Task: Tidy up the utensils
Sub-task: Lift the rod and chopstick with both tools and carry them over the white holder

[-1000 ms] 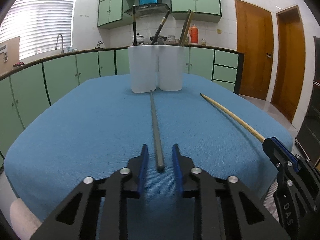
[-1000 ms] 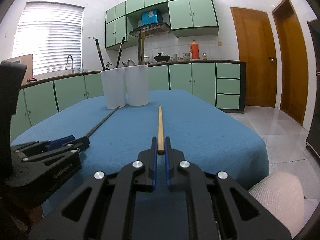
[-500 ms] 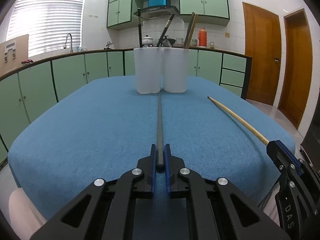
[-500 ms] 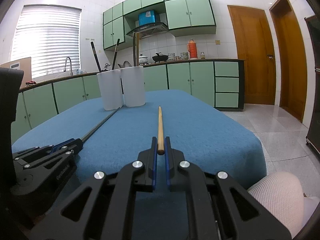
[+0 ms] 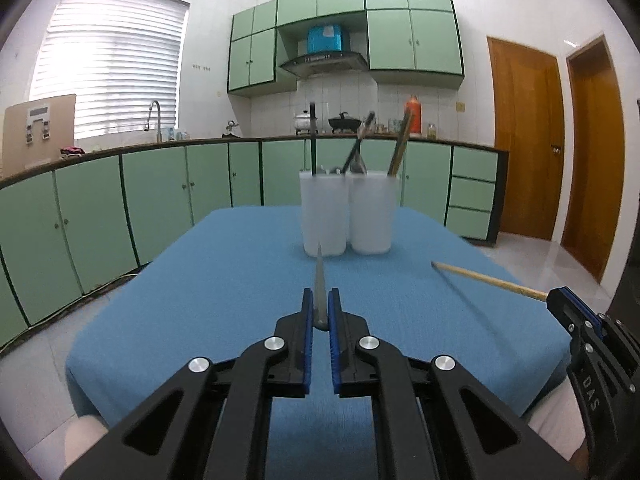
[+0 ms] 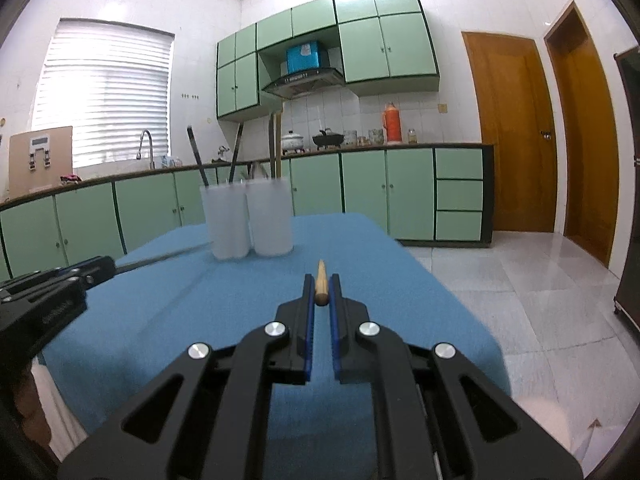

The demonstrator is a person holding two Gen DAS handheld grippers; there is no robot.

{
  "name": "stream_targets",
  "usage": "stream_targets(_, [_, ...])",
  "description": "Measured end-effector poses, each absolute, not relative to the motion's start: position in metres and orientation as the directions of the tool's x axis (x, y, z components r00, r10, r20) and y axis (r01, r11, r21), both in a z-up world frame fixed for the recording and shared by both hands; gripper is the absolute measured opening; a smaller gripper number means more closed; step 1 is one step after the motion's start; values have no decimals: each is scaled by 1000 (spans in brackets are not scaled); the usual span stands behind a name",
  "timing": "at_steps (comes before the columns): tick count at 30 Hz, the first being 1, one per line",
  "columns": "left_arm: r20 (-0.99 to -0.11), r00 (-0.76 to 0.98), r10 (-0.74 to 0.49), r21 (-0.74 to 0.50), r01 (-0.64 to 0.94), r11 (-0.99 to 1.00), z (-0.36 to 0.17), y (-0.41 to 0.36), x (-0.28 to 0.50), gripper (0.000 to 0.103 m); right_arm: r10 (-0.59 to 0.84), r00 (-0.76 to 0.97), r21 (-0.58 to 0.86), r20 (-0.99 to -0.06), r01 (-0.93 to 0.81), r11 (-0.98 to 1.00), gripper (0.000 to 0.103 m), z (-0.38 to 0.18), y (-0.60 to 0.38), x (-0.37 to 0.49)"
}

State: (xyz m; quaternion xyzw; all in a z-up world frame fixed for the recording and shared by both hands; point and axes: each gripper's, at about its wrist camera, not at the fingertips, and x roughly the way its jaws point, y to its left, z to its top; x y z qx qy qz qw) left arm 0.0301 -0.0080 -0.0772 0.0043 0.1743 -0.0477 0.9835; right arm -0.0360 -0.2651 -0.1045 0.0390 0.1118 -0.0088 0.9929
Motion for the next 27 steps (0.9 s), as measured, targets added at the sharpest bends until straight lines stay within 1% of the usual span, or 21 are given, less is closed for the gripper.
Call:
stream_targets(8, [-309, 941, -135, -36, 131, 991, -39, 5, 27, 7, 44, 984, 89, -173, -29, 996, 6, -54, -277, -27])
stream_targets(18, [-204, 964, -168, -35, 164, 986, 17, 19, 27, 7, 135, 982, 137, -135, -116, 984, 6, 11, -296, -6])
stream_targets(27, [-152, 974, -170, -53, 164, 985, 56, 31, 41, 7, 171, 977, 123, -125, -155, 980, 6, 55, -301, 10])
